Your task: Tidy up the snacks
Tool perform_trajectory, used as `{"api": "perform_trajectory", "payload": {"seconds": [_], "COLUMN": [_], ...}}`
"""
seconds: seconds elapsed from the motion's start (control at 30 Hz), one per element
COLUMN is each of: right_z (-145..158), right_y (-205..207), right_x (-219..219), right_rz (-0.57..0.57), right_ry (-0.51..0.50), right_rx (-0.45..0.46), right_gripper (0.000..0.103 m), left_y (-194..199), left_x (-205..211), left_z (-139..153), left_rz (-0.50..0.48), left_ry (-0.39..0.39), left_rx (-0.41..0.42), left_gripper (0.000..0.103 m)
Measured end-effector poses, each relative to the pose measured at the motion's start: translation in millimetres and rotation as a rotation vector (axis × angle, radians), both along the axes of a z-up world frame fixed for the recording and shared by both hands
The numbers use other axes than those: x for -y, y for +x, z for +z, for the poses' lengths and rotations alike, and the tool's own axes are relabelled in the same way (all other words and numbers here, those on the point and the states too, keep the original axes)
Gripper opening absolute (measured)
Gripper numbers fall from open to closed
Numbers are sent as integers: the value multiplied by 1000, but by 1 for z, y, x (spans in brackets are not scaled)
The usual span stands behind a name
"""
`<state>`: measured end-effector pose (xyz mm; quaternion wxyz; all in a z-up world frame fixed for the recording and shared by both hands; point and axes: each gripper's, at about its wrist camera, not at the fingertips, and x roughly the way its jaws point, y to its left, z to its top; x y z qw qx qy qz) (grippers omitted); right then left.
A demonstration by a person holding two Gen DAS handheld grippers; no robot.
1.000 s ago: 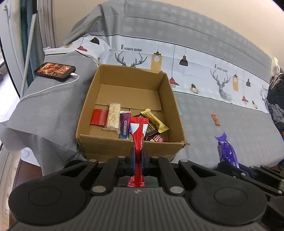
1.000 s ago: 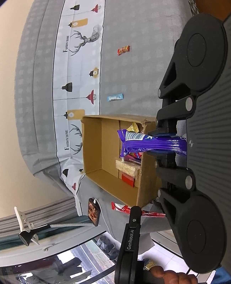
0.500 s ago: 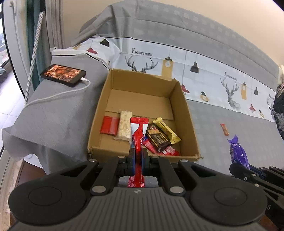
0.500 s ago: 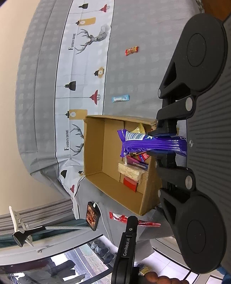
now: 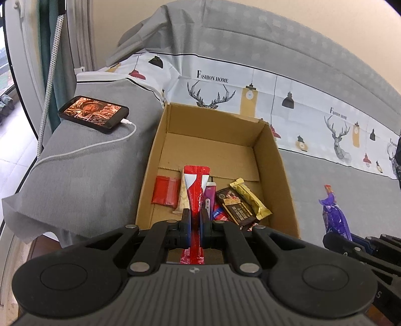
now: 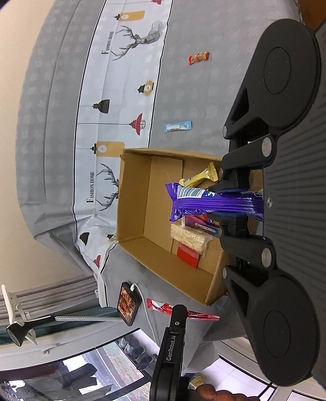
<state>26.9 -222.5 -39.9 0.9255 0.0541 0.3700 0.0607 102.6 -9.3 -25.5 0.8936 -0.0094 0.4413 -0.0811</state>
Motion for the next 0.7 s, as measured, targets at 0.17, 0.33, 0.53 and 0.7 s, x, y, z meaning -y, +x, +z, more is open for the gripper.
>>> {"api": "perform_trajectory", "payload": {"seconds": [0.17, 0.33, 0.53, 0.7], "right_z": [-6, -12, -21, -30], "right_y": [23, 51, 88, 116], "right_x": [-1, 0, 4, 4], "right_rz": [5, 3, -3, -5], "right_ry": [6, 17, 28, 31], "right_rx": [-17, -28, -32, -35], "right_gripper": [15, 15, 15, 15], "left_y": [22, 47, 74, 96], "left_x": [1, 6, 14, 20], "left_z": [-7, -16, -27, -41], "left_rz": [-3, -10, -23, -27], "left_ry": [22, 37, 48, 55], "left_rx": [-13, -30, -46, -66], "left_gripper": [6, 6, 6, 6]}}
